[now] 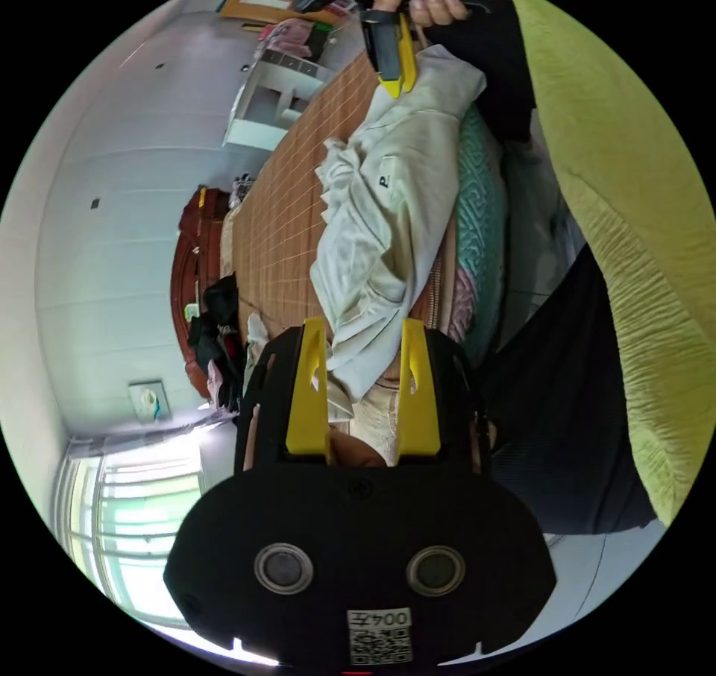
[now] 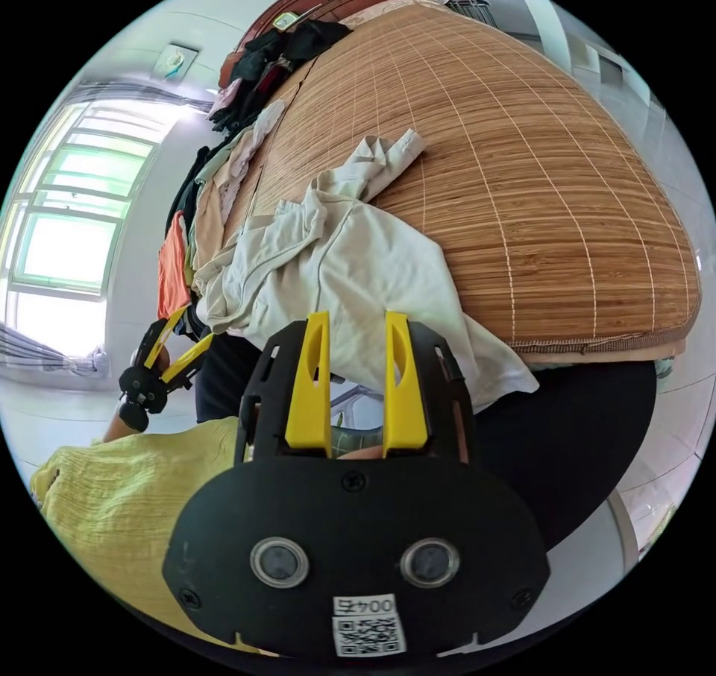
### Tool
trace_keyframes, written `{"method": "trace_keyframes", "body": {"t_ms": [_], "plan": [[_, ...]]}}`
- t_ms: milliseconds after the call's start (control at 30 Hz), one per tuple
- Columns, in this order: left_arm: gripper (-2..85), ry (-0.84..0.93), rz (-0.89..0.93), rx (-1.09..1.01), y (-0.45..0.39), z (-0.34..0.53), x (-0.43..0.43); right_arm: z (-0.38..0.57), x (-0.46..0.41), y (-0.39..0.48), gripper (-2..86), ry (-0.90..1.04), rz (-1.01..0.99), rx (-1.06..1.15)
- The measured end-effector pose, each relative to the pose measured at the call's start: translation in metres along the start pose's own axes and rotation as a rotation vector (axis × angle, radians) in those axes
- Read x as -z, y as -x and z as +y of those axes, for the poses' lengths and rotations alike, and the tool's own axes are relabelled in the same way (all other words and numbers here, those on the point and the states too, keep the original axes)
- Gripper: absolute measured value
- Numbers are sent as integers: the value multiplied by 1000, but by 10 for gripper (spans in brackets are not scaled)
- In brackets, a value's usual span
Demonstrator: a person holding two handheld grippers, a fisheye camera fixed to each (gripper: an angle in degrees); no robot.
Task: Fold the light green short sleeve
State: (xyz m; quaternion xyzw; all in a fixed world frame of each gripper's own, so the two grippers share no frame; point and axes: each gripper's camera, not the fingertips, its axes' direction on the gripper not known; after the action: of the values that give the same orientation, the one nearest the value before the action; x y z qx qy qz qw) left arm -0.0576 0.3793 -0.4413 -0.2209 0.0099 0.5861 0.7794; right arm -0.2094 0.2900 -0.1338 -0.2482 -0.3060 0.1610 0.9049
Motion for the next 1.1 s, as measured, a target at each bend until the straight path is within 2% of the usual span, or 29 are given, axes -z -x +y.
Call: {"method": "trace_keyframes", "body": {"t_ms": [300,433,567,767,867,1000,1100], "plan": [[129,-22,81,-121,2,-51,-5,-14,17,39,97,-1,-7,-17],[90,-12,70,-139,-8,-54,-1,-14,24,60,99,-14,18,7],[41,-10,91,3,10,-37,22,-15,27,71,99,0,6,16],[23,-24,129,210,17,1,49,-16,34,77,86,4,-14,0],[20,-60,29,386,26,27,80,-13,41,81,90,-10,-31,7],[15,-127,-191,710,44,74,148,2,73,95,103,-156,-57,101],[13,-178,-260,863,46,99,189,9,95,109,117,-237,-16,189]]}}
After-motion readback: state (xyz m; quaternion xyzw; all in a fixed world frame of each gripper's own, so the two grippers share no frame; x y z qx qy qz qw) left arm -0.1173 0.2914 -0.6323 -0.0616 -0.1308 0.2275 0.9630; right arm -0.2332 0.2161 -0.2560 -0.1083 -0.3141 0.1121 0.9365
